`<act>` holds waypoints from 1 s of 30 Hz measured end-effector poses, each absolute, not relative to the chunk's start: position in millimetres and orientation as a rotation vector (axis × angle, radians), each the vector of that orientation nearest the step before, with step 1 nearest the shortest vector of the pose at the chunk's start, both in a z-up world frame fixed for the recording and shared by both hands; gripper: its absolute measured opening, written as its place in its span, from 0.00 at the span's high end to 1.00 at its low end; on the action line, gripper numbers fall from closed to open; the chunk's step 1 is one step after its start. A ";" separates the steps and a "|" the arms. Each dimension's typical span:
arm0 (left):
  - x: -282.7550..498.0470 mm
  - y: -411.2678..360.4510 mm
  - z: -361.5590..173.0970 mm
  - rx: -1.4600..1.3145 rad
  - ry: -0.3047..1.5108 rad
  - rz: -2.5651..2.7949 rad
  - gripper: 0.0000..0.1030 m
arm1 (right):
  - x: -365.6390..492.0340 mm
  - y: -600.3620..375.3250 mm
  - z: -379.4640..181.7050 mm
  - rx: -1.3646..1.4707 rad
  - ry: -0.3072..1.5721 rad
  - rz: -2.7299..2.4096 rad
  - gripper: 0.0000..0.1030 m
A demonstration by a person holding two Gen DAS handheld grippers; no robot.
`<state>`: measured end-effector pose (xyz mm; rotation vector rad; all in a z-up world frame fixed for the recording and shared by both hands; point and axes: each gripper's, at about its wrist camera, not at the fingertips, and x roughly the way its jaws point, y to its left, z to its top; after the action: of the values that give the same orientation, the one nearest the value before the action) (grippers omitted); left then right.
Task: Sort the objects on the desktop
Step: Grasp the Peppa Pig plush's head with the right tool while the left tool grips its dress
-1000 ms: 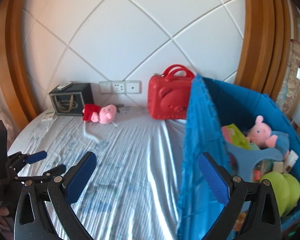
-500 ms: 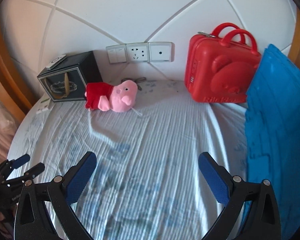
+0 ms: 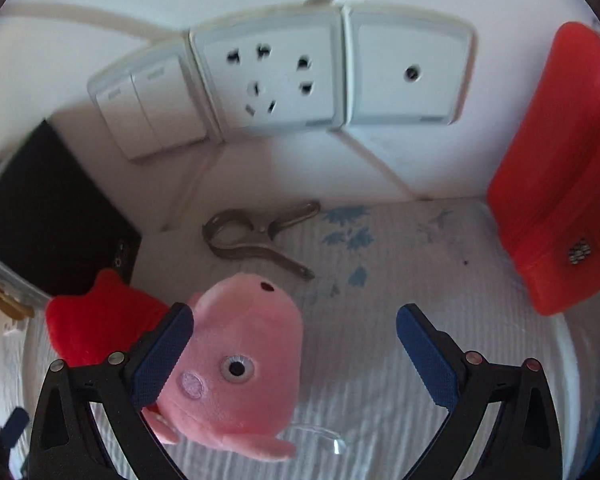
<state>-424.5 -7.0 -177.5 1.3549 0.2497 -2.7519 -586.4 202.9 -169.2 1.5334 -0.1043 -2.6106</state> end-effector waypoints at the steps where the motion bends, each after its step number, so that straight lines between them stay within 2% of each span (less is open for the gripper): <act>1: -424.9 -5.6 -174.9 1.342 0.244 -2.773 0.35 | -580.6 200.7 -177.1 1.553 -0.084 -2.554 0.01; 3: -424.9 -2.9 -164.9 1.285 0.251 -2.817 0.35 | -542.7 203.5 -175.9 1.468 -0.072 -2.447 0.01; 6: -437.6 3.4 -156.2 1.238 0.226 -2.819 0.35 | -484.0 201.7 -185.8 1.489 0.144 -2.403 0.01; 9: -470.9 13.5 -167.6 1.257 0.179 -2.838 0.35 | -447.7 210.0 -203.6 1.526 0.187 -2.364 0.01; 11: -487.4 21.2 -190.3 1.371 0.085 -2.762 0.34 | -431.6 223.0 -203.3 1.533 0.135 -2.384 0.01; 12: -481.7 21.3 -190.8 1.329 0.078 -2.779 0.34 | -426.5 229.9 -199.4 1.530 0.085 -2.392 0.01; 19: -409.7 14.5 -191.5 1.350 0.069 -2.816 0.35 | -427.1 260.6 -134.3 1.297 -0.177 -2.593 0.00; 22: -386.4 18.8 -194.9 1.437 0.003 -2.828 0.35 | -440.2 239.2 -140.6 1.325 -0.218 -2.524 0.01; 23: -378.2 18.6 -194.0 1.464 -0.013 -2.833 0.35 | -448.2 226.8 -149.4 1.386 -0.193 -2.473 0.09; 24: -368.6 15.9 -190.4 1.470 -0.018 -2.851 0.35 | -446.6 214.7 -164.3 1.461 -0.152 -2.409 0.30; 25: -358.7 13.3 -185.3 1.456 -0.021 -2.869 0.35 | -442.3 206.8 -174.8 1.512 -0.120 -2.356 0.33; 30: -342.1 12.1 -172.2 1.411 -0.052 -2.964 0.35 | -407.6 217.1 -204.2 1.568 -0.129 -2.282 0.30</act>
<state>-342.1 12.1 -172.2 1.4114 -0.0517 -2.9645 -407.6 217.1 -204.2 1.5675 -0.1294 -2.2823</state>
